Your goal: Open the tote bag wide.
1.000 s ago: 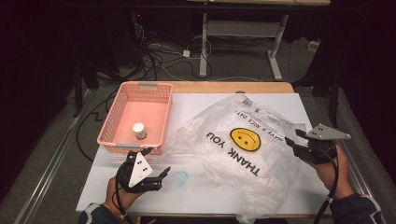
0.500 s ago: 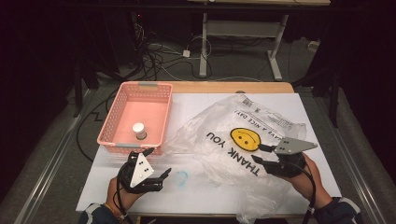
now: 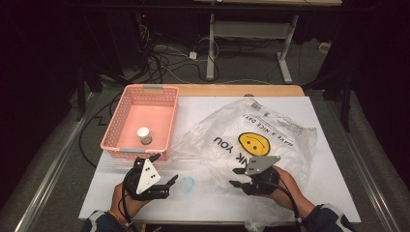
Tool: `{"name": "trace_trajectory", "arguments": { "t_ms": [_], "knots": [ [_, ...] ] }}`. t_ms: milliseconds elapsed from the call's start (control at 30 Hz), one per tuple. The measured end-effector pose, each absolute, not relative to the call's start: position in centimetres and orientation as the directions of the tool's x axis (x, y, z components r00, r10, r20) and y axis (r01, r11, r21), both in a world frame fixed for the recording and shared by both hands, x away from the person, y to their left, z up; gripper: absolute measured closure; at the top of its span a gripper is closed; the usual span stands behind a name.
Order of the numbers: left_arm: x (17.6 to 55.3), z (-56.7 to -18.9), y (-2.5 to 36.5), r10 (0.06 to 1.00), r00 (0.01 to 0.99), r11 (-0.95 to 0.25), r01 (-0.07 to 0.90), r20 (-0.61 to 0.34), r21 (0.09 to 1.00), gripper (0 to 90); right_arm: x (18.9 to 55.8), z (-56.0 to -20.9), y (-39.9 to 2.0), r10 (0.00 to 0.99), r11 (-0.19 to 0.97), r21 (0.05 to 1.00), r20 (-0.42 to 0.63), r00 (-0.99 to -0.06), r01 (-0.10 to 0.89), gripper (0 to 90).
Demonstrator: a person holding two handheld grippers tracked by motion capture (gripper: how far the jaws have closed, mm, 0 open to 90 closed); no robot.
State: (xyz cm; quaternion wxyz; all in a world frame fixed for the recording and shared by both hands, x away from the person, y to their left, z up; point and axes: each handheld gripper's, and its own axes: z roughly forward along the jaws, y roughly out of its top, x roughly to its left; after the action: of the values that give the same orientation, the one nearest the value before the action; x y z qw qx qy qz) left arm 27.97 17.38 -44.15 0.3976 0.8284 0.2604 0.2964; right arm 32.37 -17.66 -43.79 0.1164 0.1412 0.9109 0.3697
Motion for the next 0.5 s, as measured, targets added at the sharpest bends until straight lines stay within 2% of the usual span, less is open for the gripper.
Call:
{"name": "trace_trajectory", "arguments": {
  "t_ms": [100,300,433,467,500],
  "knots": [
    [28.0,-44.2,17.4,0.667,0.689,-0.548,0.195,0.284,0.813,16.0,32.6,-44.3,-17.1,0.337,0.697,0.695,-0.102,-0.936,0.176,58.5],
    [28.0,-44.2,17.3,0.663,0.692,-0.553,0.196,0.285,0.810,16.0,34.2,-45.9,-15.3,0.332,0.745,0.635,-0.088,-0.939,0.204,50.5],
    [28.0,-44.2,17.3,0.662,0.692,-0.554,0.196,0.286,0.809,16.0,35.1,-46.8,-15.0,0.351,0.754,0.613,-0.073,-0.933,0.236,52.5],
    [28.0,-44.3,17.4,0.662,0.693,-0.555,0.197,0.286,0.808,16.0,35.7,-46.8,-15.2,0.372,0.729,0.631,-0.040,-0.927,0.266,66.3],
    [28.0,-44.3,17.4,0.662,0.693,-0.555,0.196,0.286,0.808,16.0,35.9,-46.8,-15.2,0.380,0.730,0.627,-0.043,-0.924,0.271,71.2]
  ]
}}
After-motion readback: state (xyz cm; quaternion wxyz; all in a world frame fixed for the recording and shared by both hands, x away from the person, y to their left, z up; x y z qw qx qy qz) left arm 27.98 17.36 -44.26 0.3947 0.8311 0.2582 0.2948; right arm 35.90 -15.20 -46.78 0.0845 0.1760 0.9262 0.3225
